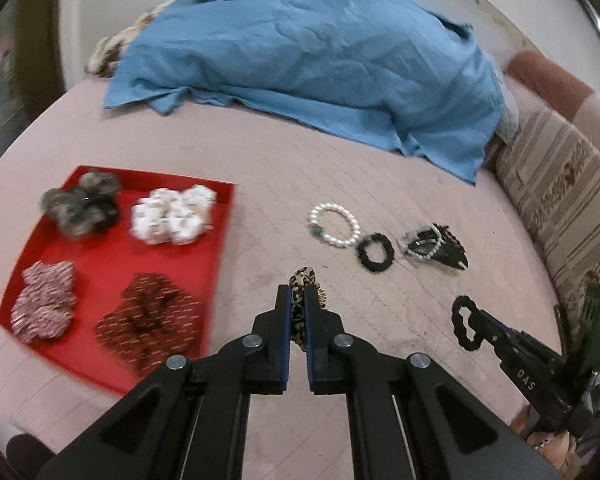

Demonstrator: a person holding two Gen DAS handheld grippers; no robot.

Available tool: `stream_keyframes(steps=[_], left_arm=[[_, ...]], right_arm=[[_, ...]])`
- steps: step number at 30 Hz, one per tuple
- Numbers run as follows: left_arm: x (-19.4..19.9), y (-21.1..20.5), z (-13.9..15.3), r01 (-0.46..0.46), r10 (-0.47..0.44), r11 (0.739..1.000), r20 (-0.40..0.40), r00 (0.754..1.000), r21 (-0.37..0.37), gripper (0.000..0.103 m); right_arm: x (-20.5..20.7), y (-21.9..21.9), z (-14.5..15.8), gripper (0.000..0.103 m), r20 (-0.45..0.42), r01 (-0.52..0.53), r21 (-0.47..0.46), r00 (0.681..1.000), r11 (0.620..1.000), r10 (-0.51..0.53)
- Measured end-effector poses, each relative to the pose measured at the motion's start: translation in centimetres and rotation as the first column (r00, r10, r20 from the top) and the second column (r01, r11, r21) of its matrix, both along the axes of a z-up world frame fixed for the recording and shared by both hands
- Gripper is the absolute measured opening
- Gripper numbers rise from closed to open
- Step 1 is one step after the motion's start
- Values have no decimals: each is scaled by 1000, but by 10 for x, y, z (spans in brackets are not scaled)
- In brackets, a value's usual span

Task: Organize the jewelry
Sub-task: 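Grasp the leopard-print bracelet with the left tool while the right tool grasps the black wavy hair tie, then carry the bracelet and hair tie into the red tray and open both tools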

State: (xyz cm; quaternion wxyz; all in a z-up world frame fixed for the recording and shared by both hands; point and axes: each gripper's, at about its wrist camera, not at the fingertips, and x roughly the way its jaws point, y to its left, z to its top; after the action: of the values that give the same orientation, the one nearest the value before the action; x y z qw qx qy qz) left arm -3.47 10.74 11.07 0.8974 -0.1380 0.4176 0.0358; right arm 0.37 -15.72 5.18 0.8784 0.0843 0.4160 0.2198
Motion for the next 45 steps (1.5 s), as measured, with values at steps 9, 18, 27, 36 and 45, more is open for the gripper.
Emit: stream_keyframes(steps=[9, 18, 27, 36, 45], left_arm=[[-40, 67, 10, -165, 167, 985, 33, 985, -45, 6], [-65, 113, -12, -258, 258, 963, -5, 966, -81, 6], [-74, 141, -40, -316, 313, 944, -52, 949, -94, 6], [-74, 159, -57, -337, 332, 938, -62, 941, -83, 6], [-75, 166, -69, -313, 308, 942, -56, 950, -122, 6]], right_arm=[[-28, 33, 26, 8, 45, -88, -28, 995, 996, 89], [-42, 77, 37, 8, 54, -188, -70, 980, 980, 192], [-47, 131, 45, 8, 48, -290, -114, 954, 950, 297], [-36, 202, 51, 8, 34, -393, -152, 915, 907, 402], [-14, 301, 40, 8, 5, -504, -220, 855, 835, 518]])
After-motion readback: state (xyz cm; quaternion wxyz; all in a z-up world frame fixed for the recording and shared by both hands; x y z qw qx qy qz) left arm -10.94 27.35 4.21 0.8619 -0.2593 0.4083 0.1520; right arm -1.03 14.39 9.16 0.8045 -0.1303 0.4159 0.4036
